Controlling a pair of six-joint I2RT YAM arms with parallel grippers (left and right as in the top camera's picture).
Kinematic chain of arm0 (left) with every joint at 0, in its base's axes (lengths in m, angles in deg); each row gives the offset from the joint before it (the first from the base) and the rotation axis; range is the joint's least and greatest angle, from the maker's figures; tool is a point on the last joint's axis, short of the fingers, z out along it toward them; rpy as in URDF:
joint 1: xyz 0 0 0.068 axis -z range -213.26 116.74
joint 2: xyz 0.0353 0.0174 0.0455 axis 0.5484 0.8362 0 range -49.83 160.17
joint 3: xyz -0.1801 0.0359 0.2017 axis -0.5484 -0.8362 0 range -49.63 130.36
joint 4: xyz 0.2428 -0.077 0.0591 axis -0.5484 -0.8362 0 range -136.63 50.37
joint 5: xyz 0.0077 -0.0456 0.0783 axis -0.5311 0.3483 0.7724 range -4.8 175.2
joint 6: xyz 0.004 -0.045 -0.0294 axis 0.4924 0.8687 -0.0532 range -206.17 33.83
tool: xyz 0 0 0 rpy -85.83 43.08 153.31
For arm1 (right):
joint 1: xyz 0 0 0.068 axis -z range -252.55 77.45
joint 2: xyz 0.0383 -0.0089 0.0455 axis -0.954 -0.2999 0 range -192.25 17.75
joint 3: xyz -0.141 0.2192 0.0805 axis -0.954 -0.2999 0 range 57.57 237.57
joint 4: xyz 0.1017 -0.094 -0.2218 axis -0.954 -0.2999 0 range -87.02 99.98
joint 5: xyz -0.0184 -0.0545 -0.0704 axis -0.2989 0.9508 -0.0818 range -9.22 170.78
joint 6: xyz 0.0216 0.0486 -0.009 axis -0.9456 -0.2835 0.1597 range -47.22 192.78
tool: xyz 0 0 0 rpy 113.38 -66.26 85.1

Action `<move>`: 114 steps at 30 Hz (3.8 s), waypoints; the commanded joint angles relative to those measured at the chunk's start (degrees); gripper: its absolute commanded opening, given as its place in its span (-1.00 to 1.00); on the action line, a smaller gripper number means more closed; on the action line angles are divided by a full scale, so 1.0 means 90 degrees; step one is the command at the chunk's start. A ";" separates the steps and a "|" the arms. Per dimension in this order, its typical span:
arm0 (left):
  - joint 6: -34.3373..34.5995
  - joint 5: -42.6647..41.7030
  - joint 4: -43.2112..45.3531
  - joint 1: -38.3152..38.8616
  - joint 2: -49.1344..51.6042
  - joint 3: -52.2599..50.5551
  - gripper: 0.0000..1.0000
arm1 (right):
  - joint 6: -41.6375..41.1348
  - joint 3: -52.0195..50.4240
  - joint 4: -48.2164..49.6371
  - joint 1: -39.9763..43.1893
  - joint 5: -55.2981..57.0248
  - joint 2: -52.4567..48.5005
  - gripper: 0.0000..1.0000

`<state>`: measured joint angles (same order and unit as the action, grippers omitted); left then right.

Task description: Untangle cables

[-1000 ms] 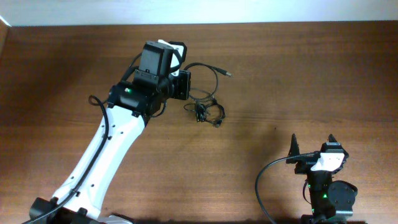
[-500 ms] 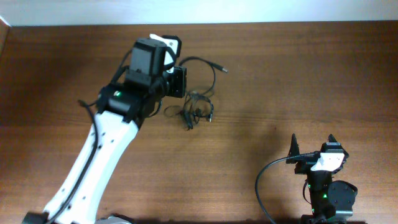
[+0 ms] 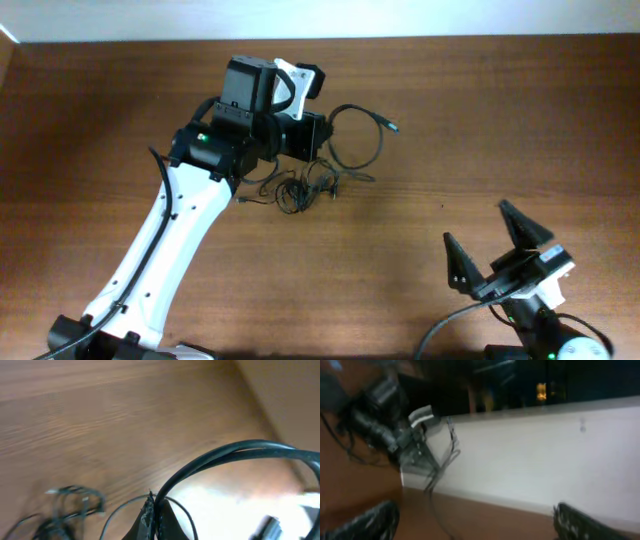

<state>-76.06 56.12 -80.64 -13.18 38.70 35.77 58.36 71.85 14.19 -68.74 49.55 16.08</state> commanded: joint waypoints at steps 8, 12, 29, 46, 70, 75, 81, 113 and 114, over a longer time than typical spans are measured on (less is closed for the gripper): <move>0.0933 -0.1919 0.0141 -0.0041 -0.0053 0.2033 -1.00 | 0.0656 0.3776 -0.3043 0.0192 -0.1270 -0.2458 0.97; 0.1838 -0.2589 0.1294 -0.0041 -0.0053 0.2375 -1.00 | 0.0015 0.3769 -0.3191 0.0192 -0.1489 -0.2684 0.97; 0.3536 -0.1044 0.0549 0.0403 -0.0051 0.2373 -1.00 | -0.1457 0.3769 -0.1987 0.0192 -0.0959 -0.2735 0.97; 0.3995 -0.0476 -0.0454 0.1464 -0.0044 0.2373 -1.00 | 0.2103 0.3767 -0.2441 0.0192 -0.2781 -0.3757 0.97; 0.3912 0.3677 -0.1421 0.1710 -0.0039 0.2373 -0.46 | -0.1183 0.3772 -0.1661 0.0192 -0.2431 -0.4702 -0.92; 0.2399 0.2475 -0.1433 0.1855 0.0015 0.2373 -0.29 | -0.2773 0.3772 -0.1515 0.0192 -0.1877 -0.4702 -0.92; -0.0568 0.1120 -0.1736 0.1979 0.0384 0.2373 0.44 | -0.5064 0.3772 -0.0908 0.0192 -0.1455 -0.4728 -0.92; -0.1195 -0.0296 0.0425 0.2324 0.1666 0.2373 -0.57 | -0.6977 0.3772 -0.0629 0.0192 -0.1460 -0.4779 -0.92; -0.1195 -0.0301 0.0389 0.2324 0.1666 0.2373 -0.55 | -0.6977 0.3772 -0.0629 0.0192 -0.1457 -0.4804 -0.92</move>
<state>-86.97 54.08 -77.06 7.60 52.93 56.45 -4.65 105.25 8.20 -67.32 35.94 -26.82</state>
